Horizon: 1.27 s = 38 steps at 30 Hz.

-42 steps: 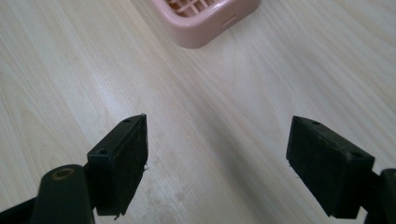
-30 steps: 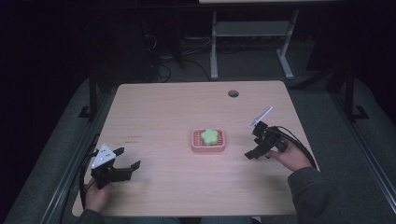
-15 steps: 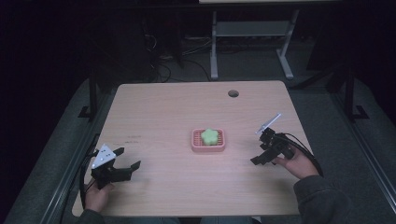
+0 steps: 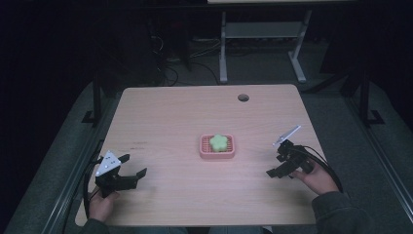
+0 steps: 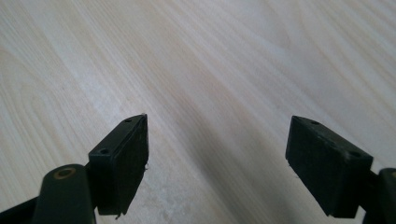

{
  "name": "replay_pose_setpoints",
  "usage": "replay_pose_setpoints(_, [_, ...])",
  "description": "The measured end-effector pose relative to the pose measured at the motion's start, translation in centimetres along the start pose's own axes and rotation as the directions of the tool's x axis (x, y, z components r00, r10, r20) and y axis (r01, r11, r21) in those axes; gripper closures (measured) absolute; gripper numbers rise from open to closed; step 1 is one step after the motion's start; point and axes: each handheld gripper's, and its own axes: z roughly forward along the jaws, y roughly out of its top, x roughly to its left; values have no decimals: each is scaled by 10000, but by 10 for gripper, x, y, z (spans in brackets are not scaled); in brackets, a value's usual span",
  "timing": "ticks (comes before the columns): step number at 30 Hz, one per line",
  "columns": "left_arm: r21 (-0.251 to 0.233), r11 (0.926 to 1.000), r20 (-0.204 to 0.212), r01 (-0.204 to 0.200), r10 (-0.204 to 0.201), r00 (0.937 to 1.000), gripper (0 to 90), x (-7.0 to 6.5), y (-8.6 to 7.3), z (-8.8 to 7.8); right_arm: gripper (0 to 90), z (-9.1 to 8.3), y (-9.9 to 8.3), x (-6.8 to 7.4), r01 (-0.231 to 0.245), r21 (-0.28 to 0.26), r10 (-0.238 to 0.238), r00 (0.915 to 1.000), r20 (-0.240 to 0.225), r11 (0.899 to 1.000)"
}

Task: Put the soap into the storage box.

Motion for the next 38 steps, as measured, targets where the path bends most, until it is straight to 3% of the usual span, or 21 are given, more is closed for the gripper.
replay_pose_setpoints(12, [54,9999,18,-135,135,9999,141,-2,0,2,209,-3,-23,4,-125,-262,128,9999,116,9996])
replay_pose_setpoints(18, [195,9989,34,-418,418,9991,142,-3,0,2,209,-3,-36,8,-252,-422,258,9996,130,9988])
replay_pose_setpoints(25, [64,9995,63,-299,298,9995,141,-3,-1,3,210,-3,-49,14,-318,-710,326,9994,104,9970])
replay_pose_setpoints(32, [100,9990,188,-443,441,9988,141,-5,-1,5,209,-1,-58,21,-420,-966,440,9989,182,9944])
replay_pose_setpoints(38, [199,9976,283,-666,660,9974,141,-6,0,6,209,-1,-67,27,-620,-1588,676,9973,298,9854])
